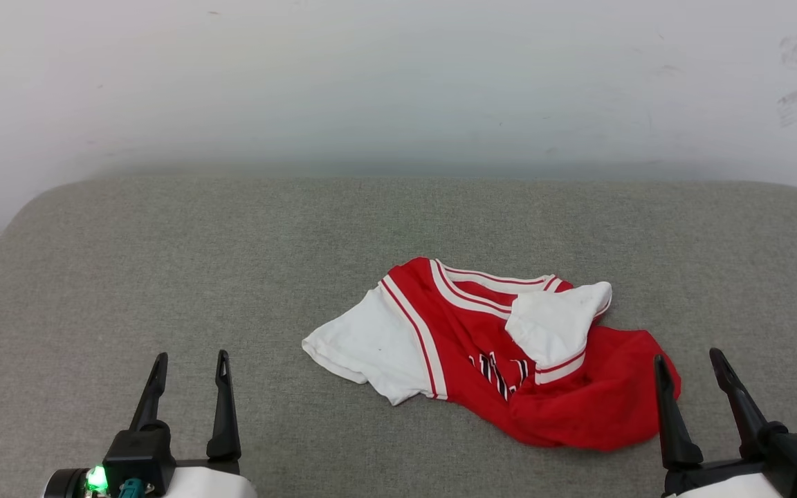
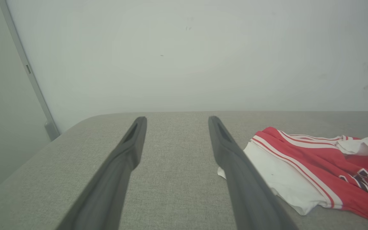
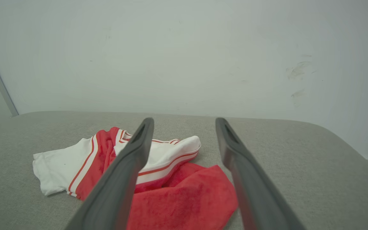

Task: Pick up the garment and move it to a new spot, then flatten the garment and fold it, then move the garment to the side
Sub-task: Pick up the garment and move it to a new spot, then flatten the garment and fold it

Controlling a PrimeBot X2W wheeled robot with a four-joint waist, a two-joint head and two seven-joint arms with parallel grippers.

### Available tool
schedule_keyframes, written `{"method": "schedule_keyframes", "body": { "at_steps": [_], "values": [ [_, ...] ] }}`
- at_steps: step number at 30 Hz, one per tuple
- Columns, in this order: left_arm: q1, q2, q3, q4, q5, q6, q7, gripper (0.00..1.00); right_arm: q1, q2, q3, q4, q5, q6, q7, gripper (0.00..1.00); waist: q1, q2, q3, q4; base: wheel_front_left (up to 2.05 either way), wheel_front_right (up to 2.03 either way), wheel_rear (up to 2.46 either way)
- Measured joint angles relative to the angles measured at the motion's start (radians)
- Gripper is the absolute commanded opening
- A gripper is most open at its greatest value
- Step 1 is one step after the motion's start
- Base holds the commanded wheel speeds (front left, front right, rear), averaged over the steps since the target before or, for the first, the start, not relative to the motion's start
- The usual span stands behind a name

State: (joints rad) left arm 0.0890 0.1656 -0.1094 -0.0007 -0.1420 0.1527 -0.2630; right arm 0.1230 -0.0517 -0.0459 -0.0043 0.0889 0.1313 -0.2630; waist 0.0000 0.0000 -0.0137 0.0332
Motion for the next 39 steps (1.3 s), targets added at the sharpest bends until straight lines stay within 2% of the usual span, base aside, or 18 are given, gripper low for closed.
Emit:
{"method": "schedule_keyframes", "body": {
  "at_steps": [11, 21, 28, 33, 39],
  "values": [
    [0.004, -0.052, 0.075, 0.025, 0.051, -0.071, 0.0, 1.0, 0.001, 0.0, 0.002, 0.021, 0.005, 0.0, 0.0, 1.0, 0.0, 0.0, -0.003, 0.001, 0.0, 0.0, 0.0],
    [0.004, -0.077, 0.11, 0.035, 0.078, -0.102, 0.0, 1.0, -0.005, 0.0, 0.006, 0.017, 0.007, 0.0, 0.0, 1.0, 0.0, 0.0, 0.0, 0.007, 0.0, 0.0, 0.0],
    [0.0, -0.089, 0.118, 0.038, 0.086, -0.115, 0.0, 1.0, -0.135, -0.003, -0.006, -0.034, -0.05, 0.0, 0.0, 1.0, 0.0, 0.0, 0.014, 0.01, 0.0, 0.0, 0.0],
    [-0.011, -0.098, 0.119, 0.038, 0.092, -0.122, 0.0, 1.0, -0.277, -0.081, 0.014, -0.057, -0.051, 0.0, 0.0, 1.0, 0.0, 0.0, 0.031, 0.016, 0.0, 0.0, 0.0],
    [-0.019, -0.105, 0.119, 0.041, 0.094, -0.125, 0.0, 1.0, -0.441, -0.238, 0.16, 0.044, 0.012, 0.0, 0.0, 1.0, 0.0001, 0.0, 0.059, 0.023, 0.0, 0.0, 0.0]
  ]
}}
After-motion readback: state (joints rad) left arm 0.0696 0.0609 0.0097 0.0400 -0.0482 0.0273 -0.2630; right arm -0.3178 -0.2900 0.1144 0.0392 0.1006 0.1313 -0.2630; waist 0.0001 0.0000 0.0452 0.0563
